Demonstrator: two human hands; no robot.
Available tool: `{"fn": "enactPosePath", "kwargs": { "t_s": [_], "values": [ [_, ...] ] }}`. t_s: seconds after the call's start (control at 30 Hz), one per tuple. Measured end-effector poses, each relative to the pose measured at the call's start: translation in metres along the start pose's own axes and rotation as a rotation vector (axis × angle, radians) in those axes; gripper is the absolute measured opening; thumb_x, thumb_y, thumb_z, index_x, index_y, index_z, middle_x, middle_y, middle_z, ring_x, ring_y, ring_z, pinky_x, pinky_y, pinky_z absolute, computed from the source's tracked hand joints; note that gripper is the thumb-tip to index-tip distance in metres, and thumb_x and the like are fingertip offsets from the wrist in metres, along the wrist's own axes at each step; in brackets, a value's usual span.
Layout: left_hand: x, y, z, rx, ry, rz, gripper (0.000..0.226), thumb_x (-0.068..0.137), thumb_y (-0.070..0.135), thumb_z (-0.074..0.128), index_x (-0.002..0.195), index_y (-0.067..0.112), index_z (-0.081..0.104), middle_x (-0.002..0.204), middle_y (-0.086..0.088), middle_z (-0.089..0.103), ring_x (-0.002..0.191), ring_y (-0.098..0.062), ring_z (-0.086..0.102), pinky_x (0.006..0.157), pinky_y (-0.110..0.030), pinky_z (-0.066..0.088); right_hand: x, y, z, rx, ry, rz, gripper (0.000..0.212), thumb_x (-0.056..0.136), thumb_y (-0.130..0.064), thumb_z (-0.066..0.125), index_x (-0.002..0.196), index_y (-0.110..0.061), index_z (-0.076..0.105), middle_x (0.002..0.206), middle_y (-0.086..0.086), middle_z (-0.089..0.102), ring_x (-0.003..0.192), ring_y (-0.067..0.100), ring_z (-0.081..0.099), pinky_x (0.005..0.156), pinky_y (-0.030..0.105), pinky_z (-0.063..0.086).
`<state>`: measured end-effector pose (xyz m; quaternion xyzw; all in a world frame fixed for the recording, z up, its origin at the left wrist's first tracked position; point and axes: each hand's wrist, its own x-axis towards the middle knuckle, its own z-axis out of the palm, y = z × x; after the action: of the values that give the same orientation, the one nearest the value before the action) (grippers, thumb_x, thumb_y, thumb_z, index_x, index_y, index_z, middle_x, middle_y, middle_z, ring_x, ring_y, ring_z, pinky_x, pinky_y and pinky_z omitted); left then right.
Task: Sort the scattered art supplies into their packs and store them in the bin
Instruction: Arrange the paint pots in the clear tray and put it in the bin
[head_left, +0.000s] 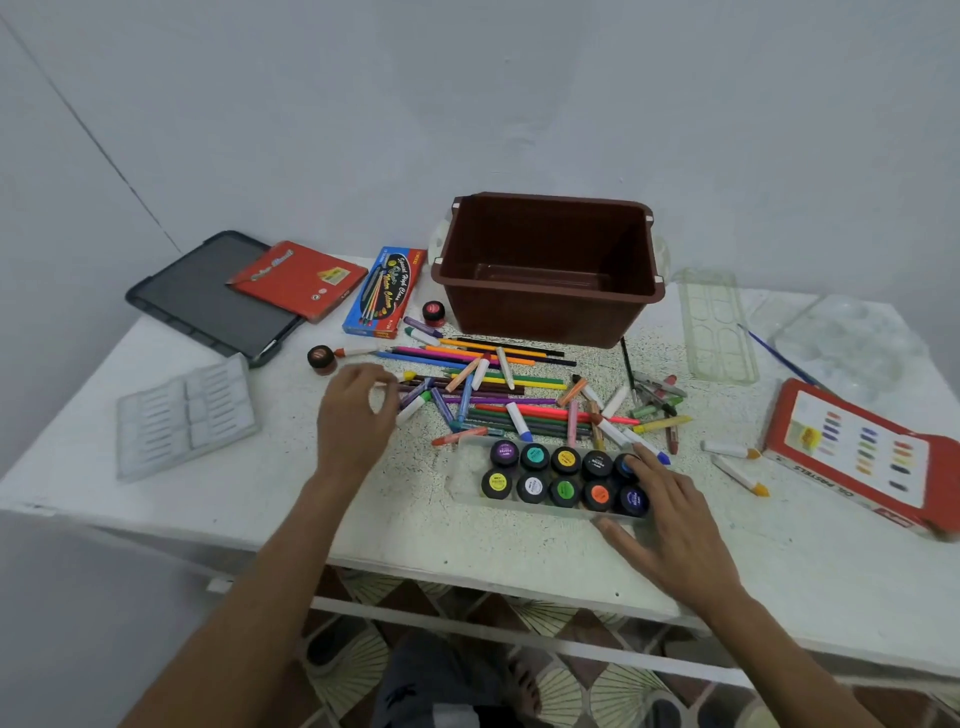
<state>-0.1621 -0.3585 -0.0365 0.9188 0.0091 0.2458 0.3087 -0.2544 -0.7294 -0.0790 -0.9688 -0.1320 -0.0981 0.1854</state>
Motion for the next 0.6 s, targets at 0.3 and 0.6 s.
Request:
{"fn": "enactPosePath", "kwargs": {
  "t_s": [0.3, 0.6],
  "values": [
    [0.045, -0.057, -0.001, 0.190, 0.000, -0.395, 0.032, 0.091, 0.017, 0.059, 0.123, 0.014, 0.064, 0.139, -0.014, 0.048, 0.124, -0.036, 0.046, 0.098, -0.048, 0.042, 0.000, -0.001, -0.001, 0.014, -0.014, 0.025, 0.081, 0.086, -0.070, 0.048, 0.147, -0.019, 0.035, 0.156, 0.001, 0.033, 0.122, 0.022, 0.047, 0.100, 0.038, 0.042],
    [0.044, -0.071, -0.001, 0.148, -0.046, -0.343, 0.027, 0.097, 0.009, 0.050, 0.119, 0.009, 0.066, 0.128, -0.019, 0.052, 0.114, -0.037, 0.051, 0.088, -0.045, 0.045, 0.002, -0.016, -0.005, 0.112, 0.002, 0.146, 0.081, 0.080, -0.065, 0.057, 0.145, -0.021, 0.035, 0.136, -0.004, 0.050, 0.119, 0.014, 0.042, 0.099, 0.029, 0.034]
  ]
}}
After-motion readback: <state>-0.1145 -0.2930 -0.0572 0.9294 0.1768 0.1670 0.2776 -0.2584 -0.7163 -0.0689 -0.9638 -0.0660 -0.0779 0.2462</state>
